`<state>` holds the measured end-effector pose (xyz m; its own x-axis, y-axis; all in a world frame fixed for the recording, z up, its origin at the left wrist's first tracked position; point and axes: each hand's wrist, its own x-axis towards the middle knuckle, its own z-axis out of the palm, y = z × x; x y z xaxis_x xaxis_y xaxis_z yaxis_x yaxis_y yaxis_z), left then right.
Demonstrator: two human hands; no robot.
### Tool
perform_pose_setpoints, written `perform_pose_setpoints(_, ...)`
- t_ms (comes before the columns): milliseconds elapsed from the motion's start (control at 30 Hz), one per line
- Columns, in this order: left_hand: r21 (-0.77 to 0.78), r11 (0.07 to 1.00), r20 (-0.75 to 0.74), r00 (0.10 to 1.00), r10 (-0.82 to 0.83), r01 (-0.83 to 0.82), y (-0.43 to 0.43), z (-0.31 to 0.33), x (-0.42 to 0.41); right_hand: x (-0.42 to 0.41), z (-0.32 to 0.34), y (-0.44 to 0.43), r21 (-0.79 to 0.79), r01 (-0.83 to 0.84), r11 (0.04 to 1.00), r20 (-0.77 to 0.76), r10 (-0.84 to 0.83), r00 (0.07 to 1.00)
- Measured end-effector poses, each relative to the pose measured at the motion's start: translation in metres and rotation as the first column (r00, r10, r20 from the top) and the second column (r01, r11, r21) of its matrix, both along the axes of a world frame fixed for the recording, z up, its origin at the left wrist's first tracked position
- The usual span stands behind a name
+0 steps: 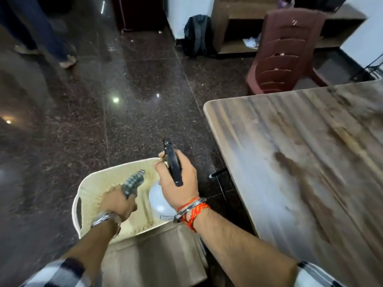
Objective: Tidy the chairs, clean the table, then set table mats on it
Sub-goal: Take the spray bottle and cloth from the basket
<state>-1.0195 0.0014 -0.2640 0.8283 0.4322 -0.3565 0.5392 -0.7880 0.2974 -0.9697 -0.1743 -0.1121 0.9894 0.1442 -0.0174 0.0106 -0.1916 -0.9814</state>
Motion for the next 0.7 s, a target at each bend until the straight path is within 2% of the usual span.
perform_pose_setpoints(67,-0.113,0.989,0.136,0.985,0.106,-0.091,0.003,0.024,-0.001,0.001,0.025,-0.017,0.048,0.026,0.998,-0.038,-0.024,0.999)
perform_pose_setpoints(200,-0.109,0.977,0.225,0.952,0.206,-0.185,-0.022,0.085,0.018,0.002,0.072,-0.071,0.070,0.103,0.992,-0.071,-0.098,0.993)
perform_pose_setpoints(267,-0.292,0.944,0.279,0.931,0.235,-0.151,-0.049,0.118,0.031,0.005,0.089,-0.114,-0.012,0.142,0.990,-0.110,-0.142,0.984)
perform_pose_setpoints(333,-0.588,0.784,0.256,0.874,0.412,-0.198,-0.078,0.144,0.049,0.009,0.101,-0.161,-0.202,0.162,0.966,-0.117,-0.188,0.975)
perform_pose_setpoints(400,-0.754,0.592,0.135,0.815,0.564,-0.285,-0.097,0.131,0.070,0.016,0.106,-0.205,-0.342,0.179,0.923,-0.138,-0.238,0.961)
perform_pose_setpoints(433,-0.810,0.501,0.057,0.810,0.584,-0.305,-0.113,0.134,0.079,0.021,0.106,-0.222,-0.385,0.175,0.906,-0.160,-0.252,0.954)
perform_pose_setpoints(467,-0.828,0.469,0.016,0.823,0.568,-0.307,-0.134,0.151,0.080,0.025,0.105,-0.238,-0.430,0.162,0.888,-0.178,-0.259,0.949)
perform_pose_setpoints(533,-0.899,0.321,-0.080,0.832,0.549,-0.299,-0.185,0.195,0.079,0.032,0.102,-0.265,-0.508,0.122,0.853,-0.202,-0.255,0.946)
perform_pose_setpoints(600,-0.939,0.211,-0.105,0.813,0.573,-0.271,-0.225,0.210,0.083,0.038,0.101,-0.281,-0.559,0.063,0.827,-0.227,-0.226,0.947)
perform_pose_setpoints(633,-0.941,0.234,-0.060,0.801,0.595,-0.244,-0.243,0.207,0.088,0.041,0.102,-0.289,-0.564,0.041,0.825,-0.247,-0.216,0.944)
perform_pose_setpoints(700,-0.904,0.365,0.052,0.789,0.612,-0.224,-0.265,0.186,0.099,0.047,0.101,-0.306,-0.549,0.013,0.836,-0.289,-0.204,0.935)
